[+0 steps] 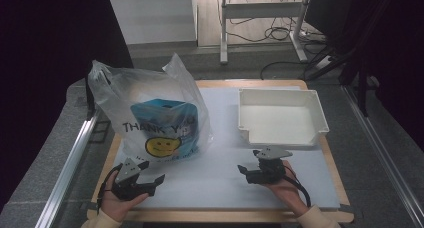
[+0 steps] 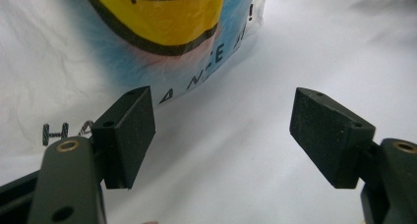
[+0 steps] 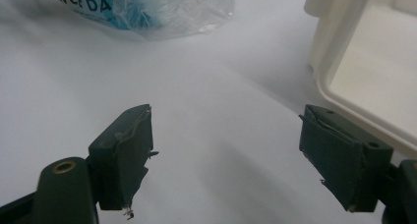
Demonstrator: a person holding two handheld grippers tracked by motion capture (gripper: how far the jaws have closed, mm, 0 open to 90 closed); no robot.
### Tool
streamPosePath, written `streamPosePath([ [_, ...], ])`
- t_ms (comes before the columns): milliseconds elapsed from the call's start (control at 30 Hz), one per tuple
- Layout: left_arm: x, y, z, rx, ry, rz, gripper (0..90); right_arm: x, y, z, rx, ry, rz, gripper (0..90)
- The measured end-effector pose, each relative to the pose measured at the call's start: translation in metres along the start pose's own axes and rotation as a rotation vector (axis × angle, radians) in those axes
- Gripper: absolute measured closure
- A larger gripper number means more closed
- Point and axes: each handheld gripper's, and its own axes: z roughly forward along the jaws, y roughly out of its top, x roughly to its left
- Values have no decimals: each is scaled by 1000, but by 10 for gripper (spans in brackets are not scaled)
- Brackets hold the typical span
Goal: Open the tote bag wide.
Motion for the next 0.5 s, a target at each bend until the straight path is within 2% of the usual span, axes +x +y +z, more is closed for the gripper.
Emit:
streamPosePath([
  [233,3,5,-4,-13,-8,-25,285,0,-2,1,15,3,0,205],
  [500,6,6,-11,-7,-5,-53,312,3,-2,3,24,2,-9,205],
])
